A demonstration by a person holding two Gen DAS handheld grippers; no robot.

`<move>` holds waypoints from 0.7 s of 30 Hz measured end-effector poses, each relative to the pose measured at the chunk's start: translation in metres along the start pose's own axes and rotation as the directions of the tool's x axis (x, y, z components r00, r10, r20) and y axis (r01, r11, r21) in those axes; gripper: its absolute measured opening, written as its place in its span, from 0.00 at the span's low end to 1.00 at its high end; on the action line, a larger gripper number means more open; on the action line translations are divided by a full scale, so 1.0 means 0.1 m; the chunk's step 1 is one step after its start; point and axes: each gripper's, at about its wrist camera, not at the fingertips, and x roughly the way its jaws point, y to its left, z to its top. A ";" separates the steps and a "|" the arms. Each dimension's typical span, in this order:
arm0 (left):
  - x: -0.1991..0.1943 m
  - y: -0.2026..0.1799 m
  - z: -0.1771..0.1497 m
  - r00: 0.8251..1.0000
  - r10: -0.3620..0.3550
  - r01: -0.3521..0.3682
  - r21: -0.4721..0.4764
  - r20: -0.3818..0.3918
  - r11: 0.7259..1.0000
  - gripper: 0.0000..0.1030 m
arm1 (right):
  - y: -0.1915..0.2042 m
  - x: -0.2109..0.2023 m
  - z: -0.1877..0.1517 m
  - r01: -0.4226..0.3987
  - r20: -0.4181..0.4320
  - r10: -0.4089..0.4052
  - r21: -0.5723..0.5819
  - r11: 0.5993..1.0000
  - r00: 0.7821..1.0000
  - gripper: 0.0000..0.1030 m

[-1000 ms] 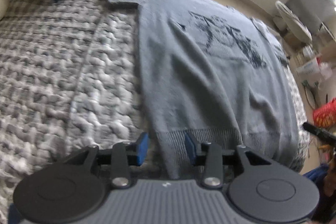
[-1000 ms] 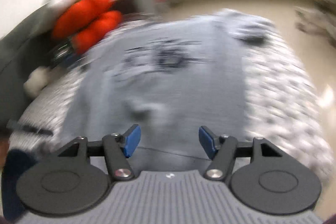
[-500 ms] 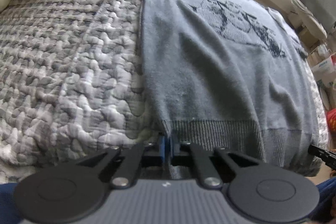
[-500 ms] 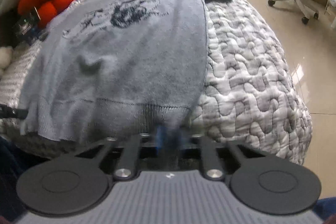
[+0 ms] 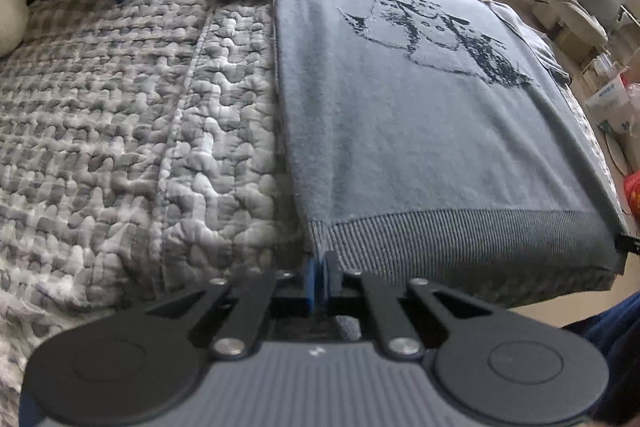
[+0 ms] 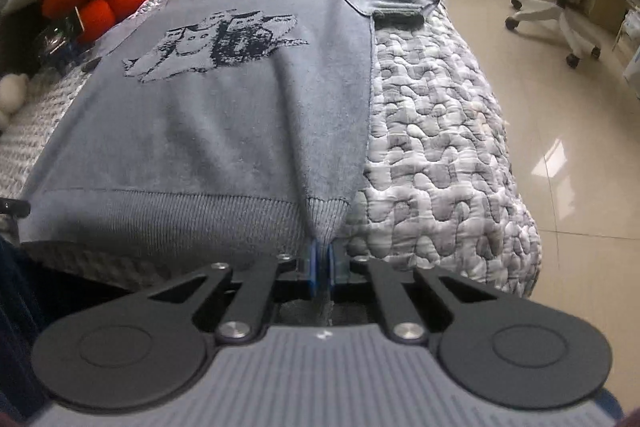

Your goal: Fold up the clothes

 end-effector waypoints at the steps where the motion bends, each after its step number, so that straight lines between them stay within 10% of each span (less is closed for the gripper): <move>1: -0.02 0.01 -0.01 1.000 0.003 -0.003 0.001 0.004 1.000 0.03 | -0.02 -0.04 0.00 0.010 0.009 -0.010 0.002 1.000 1.000 0.06; 12: 0.18 0.08 0.06 0.998 0.045 -0.046 -0.035 -0.040 0.998 0.05 | -0.08 0.09 0.04 0.064 -0.031 -0.063 0.026 0.998 0.998 0.15; 21: -0.06 0.38 0.39 0.994 0.066 -0.057 -0.100 0.082 0.993 0.22 | -0.33 -0.02 0.38 0.047 0.076 -0.054 0.085 0.995 0.996 0.17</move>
